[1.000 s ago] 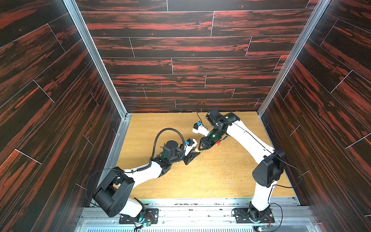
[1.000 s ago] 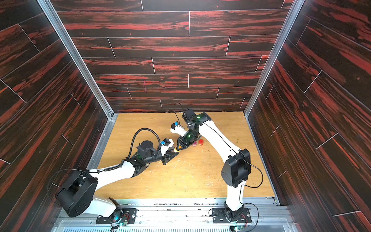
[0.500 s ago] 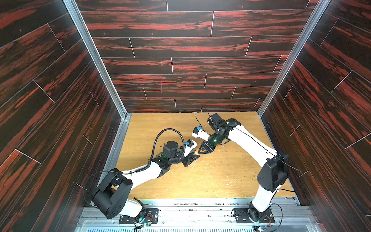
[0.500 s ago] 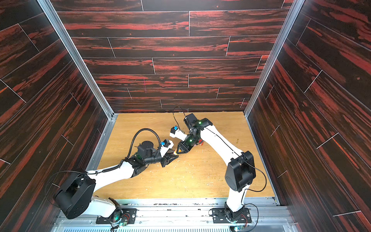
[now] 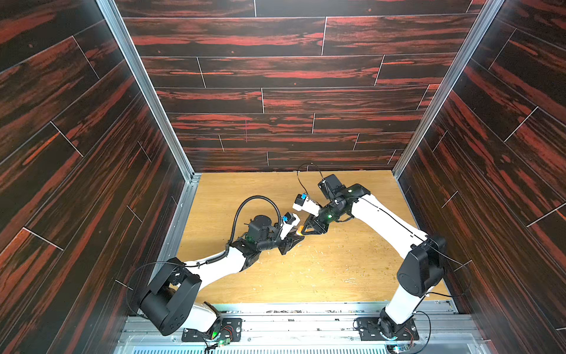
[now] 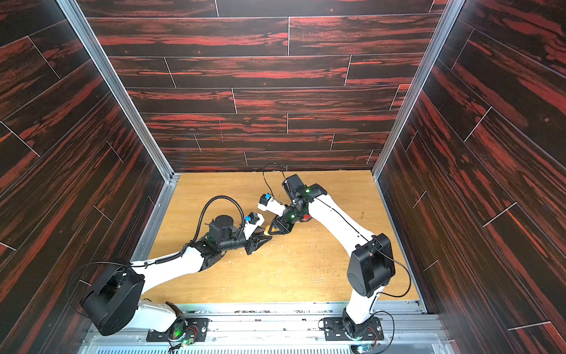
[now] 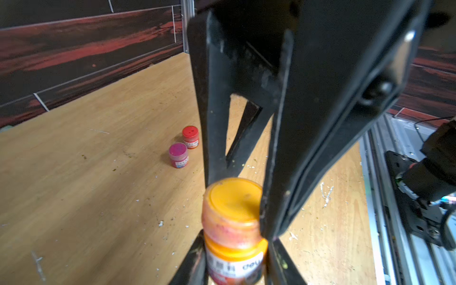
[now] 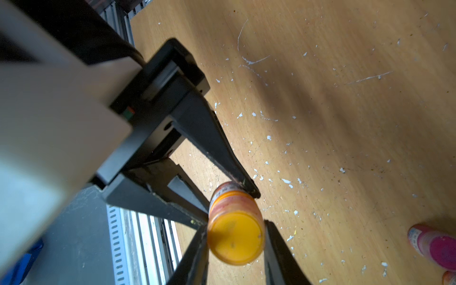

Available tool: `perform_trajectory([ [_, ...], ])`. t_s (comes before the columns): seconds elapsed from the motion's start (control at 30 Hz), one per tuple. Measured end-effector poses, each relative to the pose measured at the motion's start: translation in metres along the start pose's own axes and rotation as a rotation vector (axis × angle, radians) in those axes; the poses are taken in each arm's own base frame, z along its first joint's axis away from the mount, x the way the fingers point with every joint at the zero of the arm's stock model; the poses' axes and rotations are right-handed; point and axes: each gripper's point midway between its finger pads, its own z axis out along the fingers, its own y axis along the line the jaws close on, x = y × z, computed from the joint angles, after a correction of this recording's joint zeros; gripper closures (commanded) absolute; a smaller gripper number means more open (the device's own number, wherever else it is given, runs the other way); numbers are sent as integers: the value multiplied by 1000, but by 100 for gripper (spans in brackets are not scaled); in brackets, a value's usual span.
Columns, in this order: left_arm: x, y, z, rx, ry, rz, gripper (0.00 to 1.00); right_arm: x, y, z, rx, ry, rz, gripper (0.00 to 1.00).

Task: Close the paint jar lid
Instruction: Screw the lid onto the paint jar.

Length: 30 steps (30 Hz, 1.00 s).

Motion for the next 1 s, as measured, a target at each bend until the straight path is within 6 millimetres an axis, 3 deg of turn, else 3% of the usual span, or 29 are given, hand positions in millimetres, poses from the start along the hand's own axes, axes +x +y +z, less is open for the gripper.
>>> perform_trajectory([
  [0.47, -8, 39, -5, -237, -27, 125, 73, -30, -19, 8, 0, -39, 147, 66],
  [0.8, -15, 57, -10, -362, -38, 191, 73, -45, -27, 9, 32, -92, 295, 66],
  [1.0, -12, 64, -11, -399, -21, 203, 73, -48, -31, 15, 42, -95, 375, 61],
])
